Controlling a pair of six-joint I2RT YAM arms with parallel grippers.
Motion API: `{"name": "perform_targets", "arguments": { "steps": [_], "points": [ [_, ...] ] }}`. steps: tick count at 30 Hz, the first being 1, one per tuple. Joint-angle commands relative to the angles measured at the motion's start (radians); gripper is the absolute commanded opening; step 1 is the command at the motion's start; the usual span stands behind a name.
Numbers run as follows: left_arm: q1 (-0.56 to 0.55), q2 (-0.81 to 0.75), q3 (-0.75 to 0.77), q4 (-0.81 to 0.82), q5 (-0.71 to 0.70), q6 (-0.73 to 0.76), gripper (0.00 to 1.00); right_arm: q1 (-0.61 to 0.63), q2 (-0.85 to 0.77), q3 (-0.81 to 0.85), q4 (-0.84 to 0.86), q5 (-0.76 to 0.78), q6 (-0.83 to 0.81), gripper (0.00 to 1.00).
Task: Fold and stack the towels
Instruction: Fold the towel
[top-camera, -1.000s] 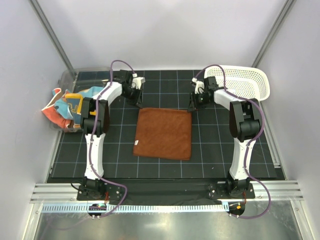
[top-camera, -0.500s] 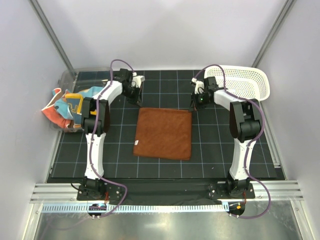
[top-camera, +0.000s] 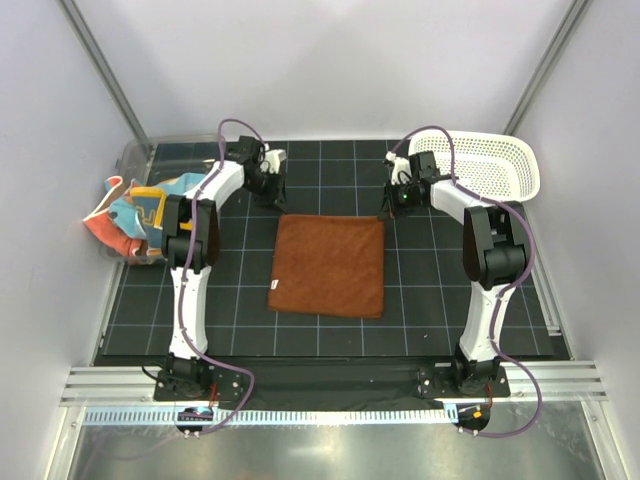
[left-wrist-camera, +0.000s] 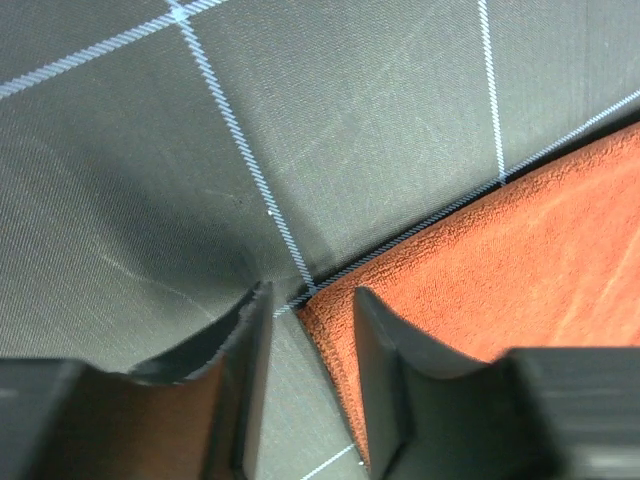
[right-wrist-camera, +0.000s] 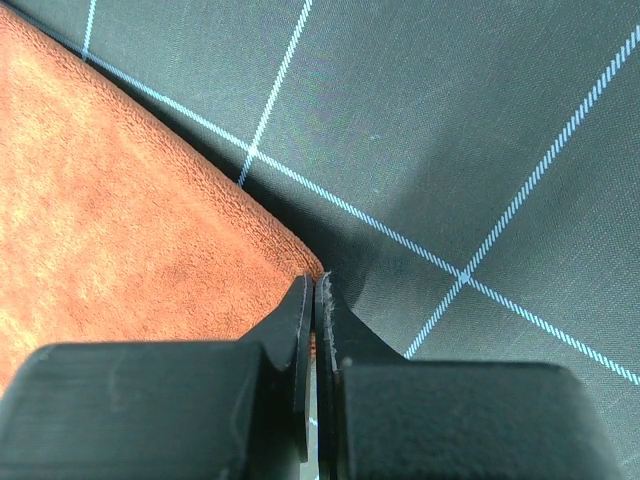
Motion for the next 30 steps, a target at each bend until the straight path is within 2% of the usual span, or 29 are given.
{"name": "perform_targets", "arguments": {
  "steps": [1,6,11,16,21,26,30],
  "points": [
    [0.006,-0.059,0.011,0.002,-0.020,-0.020,0.43,-0.003,-0.051,0.004,0.030,-0.022,0.016,0.01],
    [0.006,-0.050,-0.009,-0.007,0.006,-0.029,0.44,-0.003,-0.052,0.004,0.030,-0.019,0.013,0.01],
    [0.006,-0.051,-0.028,-0.031,0.003,-0.032,0.37,-0.003,-0.049,0.013,0.025,-0.016,0.011,0.01],
    [0.006,-0.060,-0.048,-0.014,0.021,-0.039,0.34,-0.003,-0.046,0.016,0.022,-0.021,0.013,0.01],
    [0.006,-0.045,-0.028,-0.011,0.084,-0.064,0.25,-0.004,-0.043,0.016,0.019,-0.018,0.013,0.01],
    [0.006,-0.051,-0.021,0.018,0.109,-0.101,0.00,-0.003,-0.043,0.013,0.025,-0.025,0.022,0.01],
    [0.006,-0.085,-0.041,0.075,0.104,-0.151,0.00,-0.001,-0.058,0.011,0.031,0.010,0.037,0.01]
  ]
}}
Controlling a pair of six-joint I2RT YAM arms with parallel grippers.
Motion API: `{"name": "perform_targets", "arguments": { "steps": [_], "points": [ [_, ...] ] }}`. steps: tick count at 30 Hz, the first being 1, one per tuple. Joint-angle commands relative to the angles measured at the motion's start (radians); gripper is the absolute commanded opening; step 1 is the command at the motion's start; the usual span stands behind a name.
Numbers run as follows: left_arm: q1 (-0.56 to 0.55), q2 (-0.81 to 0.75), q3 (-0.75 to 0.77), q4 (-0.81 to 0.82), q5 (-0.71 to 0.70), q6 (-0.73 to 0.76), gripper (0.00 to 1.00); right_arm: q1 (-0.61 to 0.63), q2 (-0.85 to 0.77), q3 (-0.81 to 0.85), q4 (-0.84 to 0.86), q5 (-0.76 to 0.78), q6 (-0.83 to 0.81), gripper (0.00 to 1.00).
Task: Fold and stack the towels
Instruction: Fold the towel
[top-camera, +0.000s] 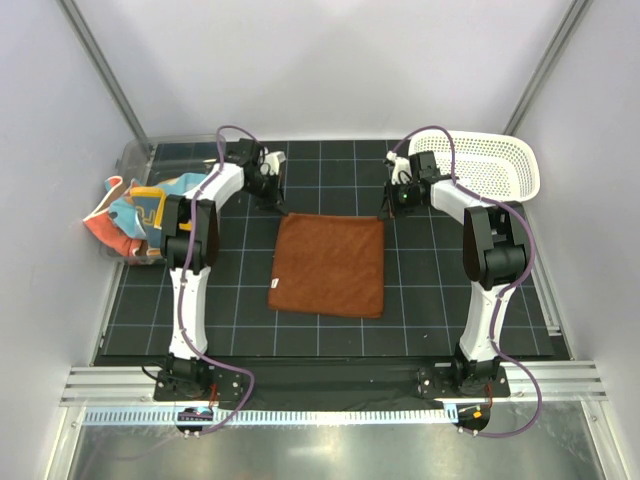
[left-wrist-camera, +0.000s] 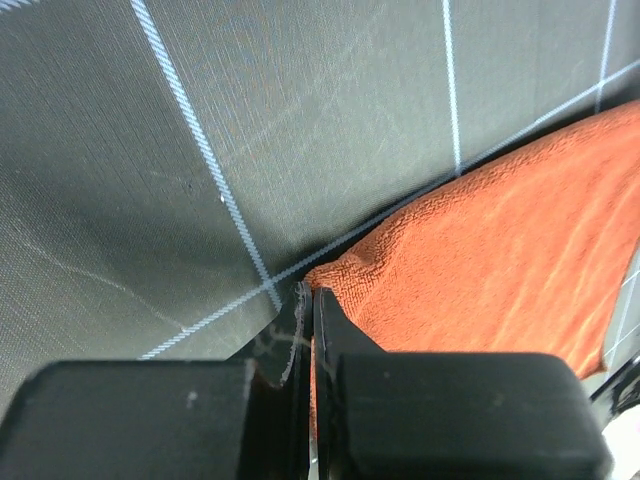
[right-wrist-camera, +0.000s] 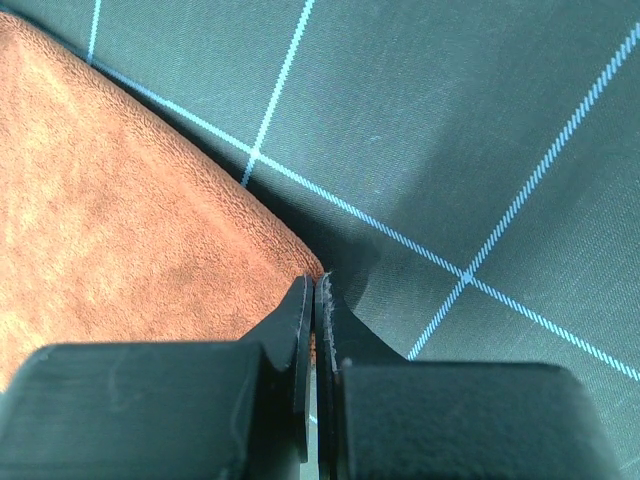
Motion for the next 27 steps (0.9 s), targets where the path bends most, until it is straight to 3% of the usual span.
{"name": "perform_targets", "arguments": {
  "steps": [1,11,27],
  "points": [
    [0.006,-0.083,-0.018,0.080,0.026,-0.063,0.00,-0.002,-0.074,0.005,0.036,0.028,0.025,0.01],
    [0.006,-0.284,-0.248,0.232,-0.027,-0.115,0.00,0.010,-0.239,-0.131,0.079,0.107,0.090,0.01],
    [0.004,-0.566,-0.567,0.284,-0.037,-0.155,0.00,0.134,-0.523,-0.352,-0.004,0.252,0.200,0.01]
  ]
}}
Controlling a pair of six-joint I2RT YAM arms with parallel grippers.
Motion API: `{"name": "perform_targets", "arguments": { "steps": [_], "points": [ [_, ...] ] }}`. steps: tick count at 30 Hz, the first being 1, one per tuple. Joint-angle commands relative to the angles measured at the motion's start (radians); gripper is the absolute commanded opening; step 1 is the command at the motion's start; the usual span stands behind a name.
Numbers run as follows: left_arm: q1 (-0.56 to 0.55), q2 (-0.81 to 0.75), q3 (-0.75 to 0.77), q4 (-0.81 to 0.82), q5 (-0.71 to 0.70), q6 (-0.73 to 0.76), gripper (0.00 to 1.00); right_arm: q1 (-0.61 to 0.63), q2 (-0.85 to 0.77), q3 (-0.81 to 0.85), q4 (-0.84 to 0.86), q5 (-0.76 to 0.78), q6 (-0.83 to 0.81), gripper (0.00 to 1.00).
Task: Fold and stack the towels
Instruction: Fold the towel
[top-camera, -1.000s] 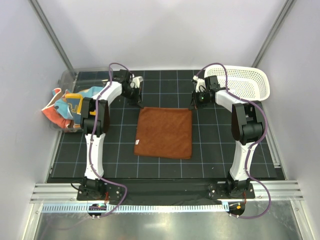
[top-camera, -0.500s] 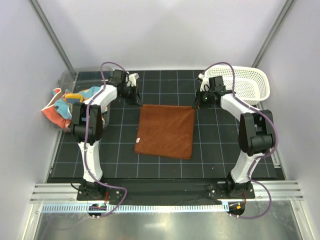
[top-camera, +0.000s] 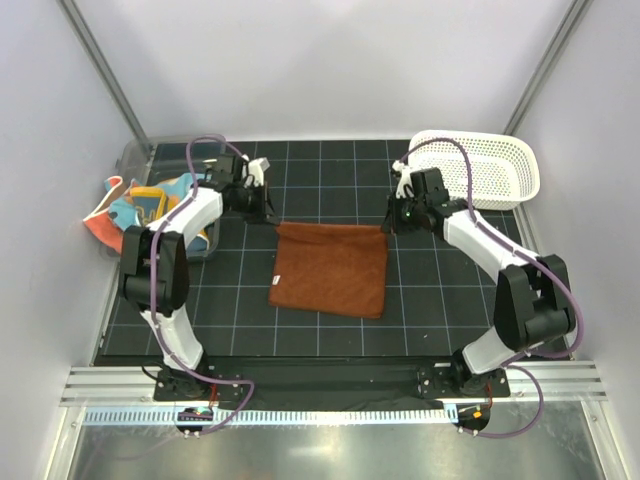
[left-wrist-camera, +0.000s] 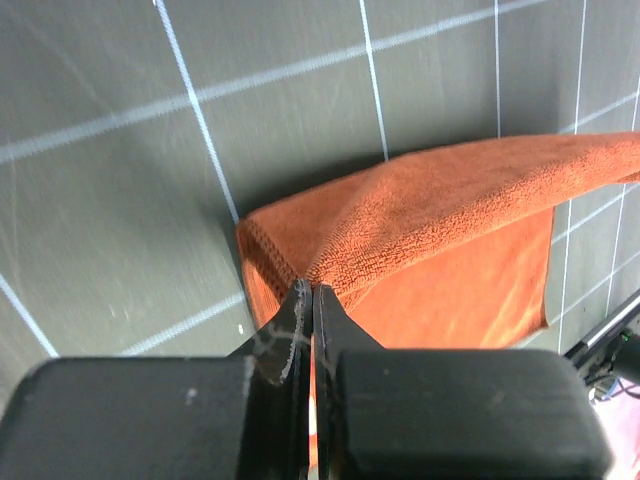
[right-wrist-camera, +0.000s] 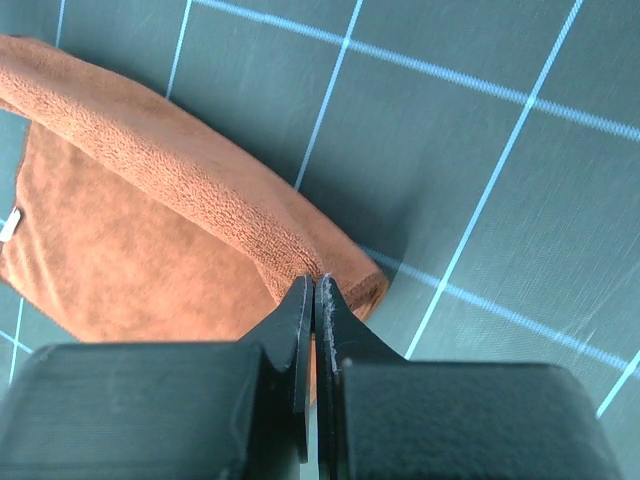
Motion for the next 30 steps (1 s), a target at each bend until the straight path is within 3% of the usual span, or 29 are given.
{"name": "perform_targets", "arguments": {
  "steps": [1,6,20,30],
  "points": [
    [0.004,-0.107,-0.056,0.051,-0.005,-0.023,0.00,0.028,-0.098,-0.042,-0.026,0.078,0.054,0.01],
    [0.003,-0.195,-0.142,0.046,-0.010,-0.032,0.00,0.028,-0.184,-0.122,-0.064,0.146,0.124,0.01],
    [-0.034,-0.385,-0.355,-0.015,-0.068,-0.054,0.00,0.057,-0.405,-0.330,-0.080,0.082,0.294,0.01],
    [-0.057,-0.400,-0.373,-0.072,-0.114,-0.054,0.00,0.158,-0.475,-0.458,-0.009,0.094,0.403,0.01]
  ]
}}
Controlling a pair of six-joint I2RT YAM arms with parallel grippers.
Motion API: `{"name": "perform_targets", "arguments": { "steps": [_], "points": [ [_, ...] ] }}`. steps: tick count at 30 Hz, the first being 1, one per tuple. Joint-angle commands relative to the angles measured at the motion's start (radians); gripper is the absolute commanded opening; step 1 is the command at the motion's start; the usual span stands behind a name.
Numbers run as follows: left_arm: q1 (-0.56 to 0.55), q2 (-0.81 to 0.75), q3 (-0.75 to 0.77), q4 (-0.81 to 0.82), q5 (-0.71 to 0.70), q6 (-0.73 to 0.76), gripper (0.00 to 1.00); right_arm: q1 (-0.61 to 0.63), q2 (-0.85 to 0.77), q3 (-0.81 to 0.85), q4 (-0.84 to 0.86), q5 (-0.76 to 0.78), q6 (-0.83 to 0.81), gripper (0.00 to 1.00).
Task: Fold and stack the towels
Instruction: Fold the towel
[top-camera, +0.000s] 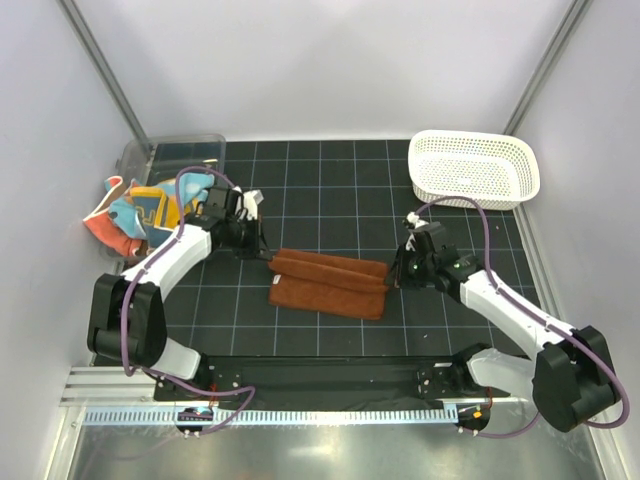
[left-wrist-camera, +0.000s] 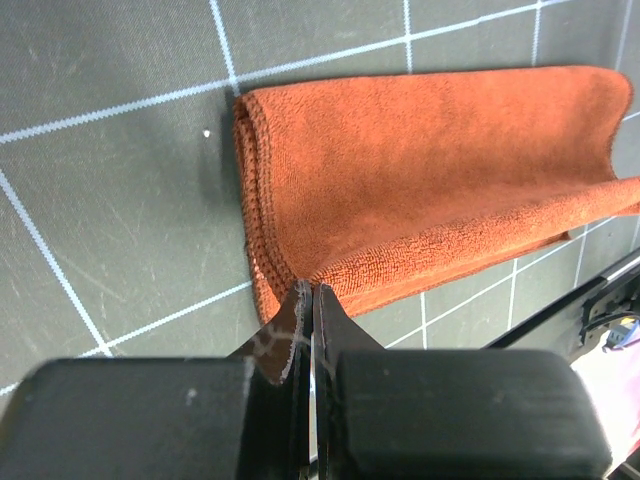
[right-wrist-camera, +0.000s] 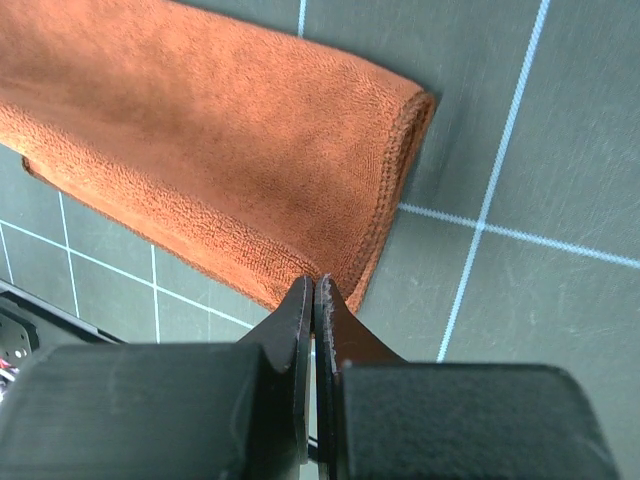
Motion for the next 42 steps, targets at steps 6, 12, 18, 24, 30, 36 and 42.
{"name": "perform_targets", "arguments": {
  "steps": [6,12,18,24,30,36,42],
  "points": [
    [-0.014,-0.040,-0.005,-0.055,-0.054,0.007,0.00,0.018,-0.058,-0.038,0.025,0.025,0.049,0.01],
    [-0.020,-0.047,-0.010,-0.109,-0.081,0.026,0.00,0.020,-0.066,-0.052,0.024,0.006,0.045,0.01],
    [-0.025,-0.046,-0.013,-0.140,-0.078,0.037,0.00,0.020,-0.086,-0.067,0.028,0.005,0.043,0.01],
    [-0.062,-0.009,-0.010,-0.170,-0.074,0.029,0.00,0.020,-0.094,-0.090,0.022,-0.009,0.040,0.01],
    [-0.097,0.002,-0.008,-0.233,-0.133,0.018,0.05,0.021,-0.121,-0.138,0.036,-0.025,0.078,0.12],
    [-0.099,0.008,0.070,-0.364,-0.320,-0.023,0.36,0.021,-0.159,-0.116,-0.051,-0.048,0.083,0.34],
    [-0.117,-0.043,0.152,-0.317,-0.260,-0.129,0.43,0.021,-0.164,-0.060,-0.038,-0.090,0.170,0.40]
  ]
}}
